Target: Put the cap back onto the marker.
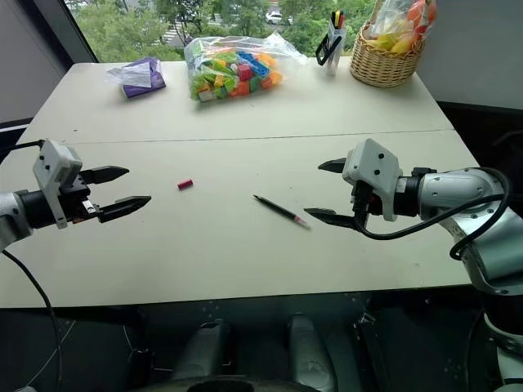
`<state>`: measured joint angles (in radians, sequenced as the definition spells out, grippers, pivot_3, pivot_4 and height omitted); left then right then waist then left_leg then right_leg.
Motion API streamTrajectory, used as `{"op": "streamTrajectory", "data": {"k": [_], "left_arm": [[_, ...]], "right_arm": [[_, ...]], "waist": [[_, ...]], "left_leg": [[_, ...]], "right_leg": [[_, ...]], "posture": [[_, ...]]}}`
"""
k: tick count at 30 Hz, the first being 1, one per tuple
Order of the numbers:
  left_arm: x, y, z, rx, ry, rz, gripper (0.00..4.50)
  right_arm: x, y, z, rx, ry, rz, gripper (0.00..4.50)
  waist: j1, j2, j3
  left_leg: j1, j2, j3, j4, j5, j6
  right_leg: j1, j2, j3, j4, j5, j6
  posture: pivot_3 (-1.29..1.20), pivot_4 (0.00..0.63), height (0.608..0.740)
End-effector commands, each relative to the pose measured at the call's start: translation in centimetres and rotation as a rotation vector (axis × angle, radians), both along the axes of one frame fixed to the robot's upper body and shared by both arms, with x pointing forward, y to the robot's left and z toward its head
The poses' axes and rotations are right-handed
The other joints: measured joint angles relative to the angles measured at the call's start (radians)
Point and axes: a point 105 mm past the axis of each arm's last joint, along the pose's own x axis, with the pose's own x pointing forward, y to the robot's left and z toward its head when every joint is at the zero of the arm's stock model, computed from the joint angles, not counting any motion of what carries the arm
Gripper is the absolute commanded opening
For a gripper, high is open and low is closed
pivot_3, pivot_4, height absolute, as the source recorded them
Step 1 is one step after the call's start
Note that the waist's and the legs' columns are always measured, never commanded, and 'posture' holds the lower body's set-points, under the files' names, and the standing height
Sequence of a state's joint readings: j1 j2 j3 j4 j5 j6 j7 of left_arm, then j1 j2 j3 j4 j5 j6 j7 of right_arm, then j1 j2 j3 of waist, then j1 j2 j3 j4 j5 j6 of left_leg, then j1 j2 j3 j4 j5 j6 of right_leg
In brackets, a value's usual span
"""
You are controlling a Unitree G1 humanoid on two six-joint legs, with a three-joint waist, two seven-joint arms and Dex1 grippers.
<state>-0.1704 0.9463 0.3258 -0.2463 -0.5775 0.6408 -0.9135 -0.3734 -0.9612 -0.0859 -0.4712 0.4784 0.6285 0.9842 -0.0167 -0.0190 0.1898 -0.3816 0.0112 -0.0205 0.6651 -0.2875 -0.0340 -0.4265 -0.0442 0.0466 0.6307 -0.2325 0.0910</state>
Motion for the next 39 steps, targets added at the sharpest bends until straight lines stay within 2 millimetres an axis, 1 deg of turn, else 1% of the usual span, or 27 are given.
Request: {"op": "streamTrajectory", "data": {"k": [1, 14, 17, 19, 21, 24, 28, 33, 37, 39], "left_arm": [[0.0, -0.3, 0.3, 0.033, -0.026, -0.017, 4.48], [0.6, -0.4, -0.2, 0.044, -0.018, -0.025, 4.48], [1.0, -0.4, -0.4, 0.054, -0.026, -0.027, 4.48], [1.7, -0.6, -0.7, 0.054, -0.034, -0.034, 4.48], [2.9, -0.8, -1.3, 0.034, -0.036, -0.032, 4.48], [4.4, -1.2, -2.6, 0.045, -0.026, -0.067, 4.48], [6.6, -1.0, -4.2, 0.061, -0.019, -0.058, 4.48], [8.9, -0.9, -6.3, 0.068, 0.003, -0.045, 4.48], [10.2, -1.5, -7.3, 0.057, 0.017, -0.053, 4.48], [10.6, -1.8, -7.5, 0.052, 0.019, -0.064, 4.48]], "right_arm": [[-0.4, 0.7, 1.1, 0.002, -0.053, 0.03, 4.49], [-0.6, 0.7, 1.1, 0.0, -0.052, 0.024, 4.49], [-0.6, 0.7, 1.0, 0.002, -0.05, 0.017, 4.49], [-0.6, 0.8, 0.8, 0.009, -0.044, 0.015, 4.49], [-0.7, 1.1, 0.5, 0.012, -0.038, 0.019, 4.49], [-0.8, 1.4, 0.3, 0.016, -0.035, 0.023, 4.49], [-0.9, 1.3, 0.3, 0.015, -0.037, 0.014, 4.49], [-1.1, 1.1, 0.3, 0.015, -0.046, -0.014, 4.49], [-1.2, 0.9, 0.4, 0.021, -0.059, -0.039, 4.49], [-1.3, 0.9, 0.4, 0.024, -0.063, -0.048, 4.49]], "waist": [[0.0, 0.0, 0.0], [0.001, 0.0, 0.0], [0.002, 0.0, 0.0], [0.003, 0.0, 0.0], [0.005, 0.0, 0.0], [0.004, 0.0, 0.0], [0.004, 0.0, 0.0], [0.004, 0.0, 0.0], [0.006, -0.001, 0.0], [0.006, -0.001, 0.0]], "left_leg": [[0.0, 0.0, 0.0, 0.0, 0.0, 0.0], [0.0, 0.0, 0.0, 0.0, 0.0, 0.0], [0.0, 0.0, 0.0, 0.0, 0.0, 0.0], [0.0, 0.0, 0.0, 0.0, 0.0, 0.0], [-0.001, -0.001, 0.0, 0.0, 0.0, 0.0], [-0.001, -0.001, 0.0, 0.001, 0.0, 0.0], [-0.002, -0.001, 0.0, 0.001, 0.0, 0.0], [-0.004, -0.001, -0.001, 0.001, 0.0, 0.0], [-0.005, -0.002, -0.001, 0.002, 0.0, 0.0], [-0.006, -0.002, -0.002, 0.002, 0.0, 0.0]], "right_leg": [[0.0, 0.0, 0.0, 0.0, 0.0, 0.0], [0.0, 0.0, 0.0, 0.0, 0.0, 0.0], [0.0, 0.0, 0.0, 0.0, 0.0, 0.0], [0.0, 0.0, 0.0, 0.0, 0.0, 0.0], [0.0, 0.0, 0.0, 0.0, 0.0, 0.0], [0.0, 0.0, 0.0, 0.0, 0.001, 0.001], [-0.001, 0.0, 0.0, 0.0, 0.002, 0.003], [-0.002, 0.0, 0.0, 0.0, 0.002, 0.004], [-0.002, 0.0, -0.001, 0.0, 0.003, 0.004], [-0.003, 0.0, -0.001, 0.0, 0.003, 0.004]], "posture": [[0.0, 0.15, 0.74], [0.0, 0.15, 0.74], [0.0, 0.15, 0.74], [0.0, 0.15, 0.74], [0.0, 0.15, 0.74], [0.0, 0.15, 0.74], [0.0, 0.15, 0.74], [0.0, 0.15, 0.74], [0.0, 0.15, 0.74], [0.0, 0.15, 0.74]]}}
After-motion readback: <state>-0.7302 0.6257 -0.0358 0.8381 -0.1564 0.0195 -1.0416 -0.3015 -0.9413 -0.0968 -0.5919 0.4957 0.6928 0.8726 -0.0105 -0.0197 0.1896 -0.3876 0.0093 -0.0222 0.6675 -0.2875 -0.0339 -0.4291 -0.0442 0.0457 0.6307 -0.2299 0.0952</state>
